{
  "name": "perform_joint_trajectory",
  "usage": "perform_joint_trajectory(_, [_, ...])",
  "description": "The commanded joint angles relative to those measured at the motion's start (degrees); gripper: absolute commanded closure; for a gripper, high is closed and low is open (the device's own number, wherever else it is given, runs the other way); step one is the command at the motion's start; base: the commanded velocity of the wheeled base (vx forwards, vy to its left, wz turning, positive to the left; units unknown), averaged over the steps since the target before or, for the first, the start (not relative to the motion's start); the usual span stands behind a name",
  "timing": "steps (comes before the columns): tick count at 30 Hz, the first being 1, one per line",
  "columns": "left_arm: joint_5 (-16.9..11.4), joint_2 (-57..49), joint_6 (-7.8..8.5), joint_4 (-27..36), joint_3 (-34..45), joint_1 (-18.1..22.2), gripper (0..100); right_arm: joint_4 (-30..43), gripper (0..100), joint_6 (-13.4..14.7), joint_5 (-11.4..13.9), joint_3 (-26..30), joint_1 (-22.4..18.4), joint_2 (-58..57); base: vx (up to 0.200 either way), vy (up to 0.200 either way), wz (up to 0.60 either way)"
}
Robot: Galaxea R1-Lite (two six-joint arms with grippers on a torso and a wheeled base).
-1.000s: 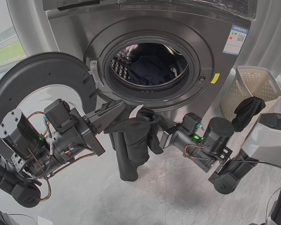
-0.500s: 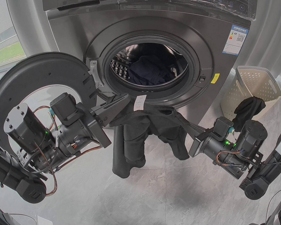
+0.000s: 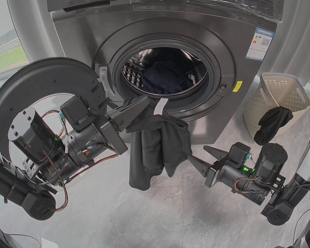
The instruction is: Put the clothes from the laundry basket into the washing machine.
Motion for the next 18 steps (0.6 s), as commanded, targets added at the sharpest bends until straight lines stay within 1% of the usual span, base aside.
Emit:
perform_joint_trajectory(1, [-0.08,-0.13,0.04,-0.1,0.45,-0.13,100,-0.06,0,0.0,0.91,0.04,0.17,2.45,0.0,0.0,0.0])
perform_joint_trajectory(4, [0.01,-0.13,0.21,-0.1,0.71,-0.92,100,-0.06,0,-0.71,4.33,1.45,-0.54,3.33,0.0,0.0,0.0])
perform_joint_trajectory(5, [0.01,-0.22,0.21,-0.1,0.89,-1.01,100,-0.06,0,-1.06,5.13,1.45,-0.62,3.85,0.0,0.0,0.0])
perform_joint_trajectory(6, [0.01,-0.22,0.21,-0.1,0.97,-1.01,100,-0.06,0,-1.06,5.3,1.45,-0.71,3.94,0.0,0.0,0.0])
perform_joint_trajectory(7, [0.01,-0.4,0.21,-0.1,1.41,-1.27,100,-0.06,0,-1.41,6.62,1.01,-0.97,4.73,0.0,0.0,0.0])
perform_joint_trajectory(9, [0.01,-0.48,0.3,-0.1,1.59,-1.27,100,-0.06,0,-1.5,6.8,0.65,-0.97,4.73,0.0,0.0,0.0])
perform_joint_trajectory(12, [0.01,-0.75,0.21,-0.1,2.38,-1.19,100,-0.06,0,-1.67,6.8,-3.13,-1.06,4.82,0.0,0.0,0.0])
perform_joint_trajectory(13, [0.01,-0.75,0.21,-0.1,2.38,-1.19,100,-0.06,0,-1.67,6.71,-3.3,-1.06,4.82,0.0,0.0,0.0])
perform_joint_trajectory(14, [0.01,-0.84,0.3,-0.1,2.38,-1.19,100,-0.06,0,-1.94,6.53,-5.67,-1.5,5.0,0.0,0.0,0.0])
perform_joint_trajectory(15, [0.01,-0.84,0.3,-0.1,2.38,-1.19,100,-0.06,0,-2.02,6.53,-6.38,-1.85,5.17,0.0,0.0,0.0])
perform_joint_trajectory(18, [0.01,-0.84,0.3,-0.1,2.38,-1.27,100,-0.06,0,-3.87,6.71,-11.04,-4.84,7.02,0.0,0.0,0.0])
